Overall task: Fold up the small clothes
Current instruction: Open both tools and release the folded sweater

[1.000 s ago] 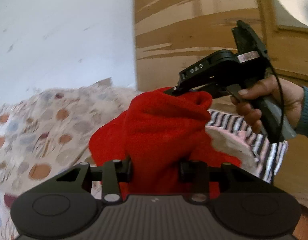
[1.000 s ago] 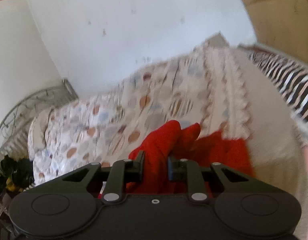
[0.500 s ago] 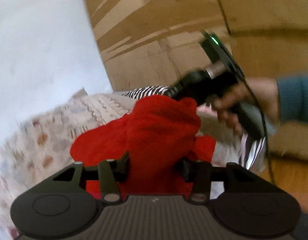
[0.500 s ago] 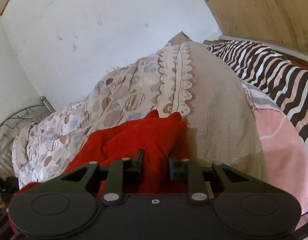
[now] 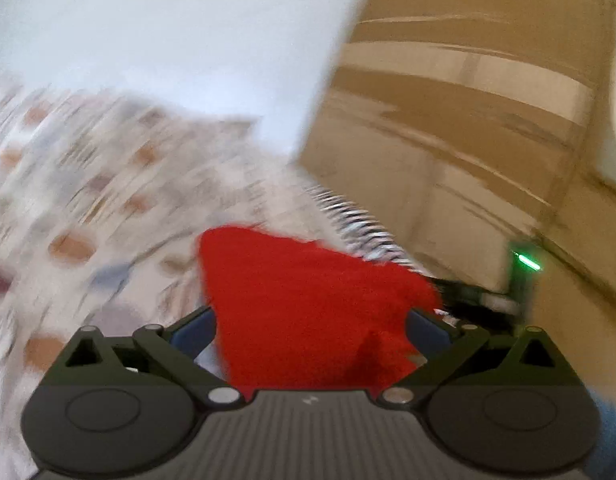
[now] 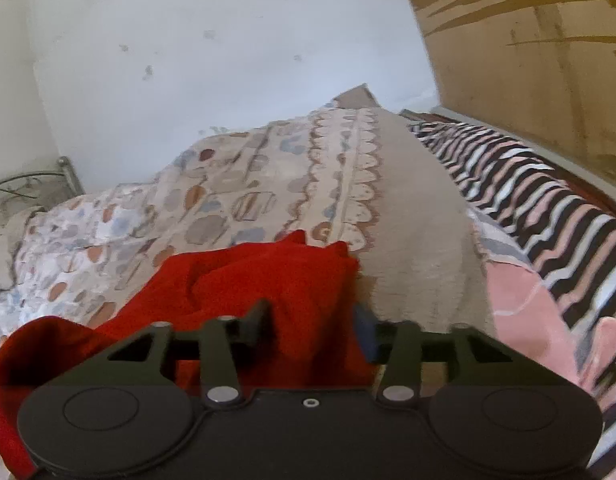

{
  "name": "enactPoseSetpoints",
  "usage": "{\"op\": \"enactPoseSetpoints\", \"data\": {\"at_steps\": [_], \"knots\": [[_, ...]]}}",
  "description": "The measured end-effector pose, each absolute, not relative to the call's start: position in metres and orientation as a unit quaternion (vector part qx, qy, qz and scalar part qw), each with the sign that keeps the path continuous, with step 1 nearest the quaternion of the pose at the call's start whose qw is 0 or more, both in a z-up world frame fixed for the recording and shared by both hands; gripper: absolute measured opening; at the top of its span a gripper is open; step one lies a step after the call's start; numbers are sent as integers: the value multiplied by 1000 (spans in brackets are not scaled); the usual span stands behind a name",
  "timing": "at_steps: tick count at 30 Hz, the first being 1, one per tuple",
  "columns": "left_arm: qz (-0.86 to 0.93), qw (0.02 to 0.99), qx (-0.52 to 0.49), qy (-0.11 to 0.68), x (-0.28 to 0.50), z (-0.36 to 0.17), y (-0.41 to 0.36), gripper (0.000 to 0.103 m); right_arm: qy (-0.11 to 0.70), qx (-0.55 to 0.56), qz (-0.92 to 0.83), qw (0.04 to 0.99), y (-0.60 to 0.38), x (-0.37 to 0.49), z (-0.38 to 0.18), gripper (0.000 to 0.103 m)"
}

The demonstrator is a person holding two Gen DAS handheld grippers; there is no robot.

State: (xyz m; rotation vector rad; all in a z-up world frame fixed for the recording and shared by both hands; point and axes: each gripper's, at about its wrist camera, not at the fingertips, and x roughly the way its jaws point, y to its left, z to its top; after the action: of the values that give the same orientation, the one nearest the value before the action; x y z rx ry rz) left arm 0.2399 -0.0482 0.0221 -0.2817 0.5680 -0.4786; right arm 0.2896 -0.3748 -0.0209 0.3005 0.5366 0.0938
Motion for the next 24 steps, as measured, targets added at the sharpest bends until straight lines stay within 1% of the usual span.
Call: {"op": "enactPoseSetpoints", "data": {"at_steps": [1, 2, 3, 4, 7, 8, 11, 17, 21, 24], "knots": [[-205, 918, -155, 301, 248, 21, -42, 102, 266, 142, 40, 953, -374, 288, -19, 64], [-187, 915, -170, 316, 255, 18, -36, 102, 267, 137, 36, 953, -374, 288, -17, 67], [-177, 912, -182, 322, 260, 16, -31, 102, 269, 132, 29, 954, -374, 287, -15, 72], [-167, 909, -195, 329, 264, 14, -25, 102, 268, 130, 24, 954, -374, 285, -13, 75], [-142, 906, -209, 341, 274, 11, -16, 102, 255, 125, 5, 959, -371, 275, 0, 97], [-135, 906, -207, 344, 275, 9, -17, 102, 248, 123, 1, 961, -368, 272, 5, 101], [-127, 902, -205, 358, 278, 5, -16, 102, 219, 124, 2, 968, -359, 259, 23, 102], [-126, 897, -207, 370, 275, -2, -19, 102, 189, 105, 38, 976, -327, 241, 50, 102], [-122, 895, -208, 376, 275, -6, -18, 102, 179, 75, 71, 978, -302, 229, 54, 102], [-120, 894, -209, 378, 273, -8, -16, 102, 187, 17, 60, 980, -284, 221, 43, 102]]}}
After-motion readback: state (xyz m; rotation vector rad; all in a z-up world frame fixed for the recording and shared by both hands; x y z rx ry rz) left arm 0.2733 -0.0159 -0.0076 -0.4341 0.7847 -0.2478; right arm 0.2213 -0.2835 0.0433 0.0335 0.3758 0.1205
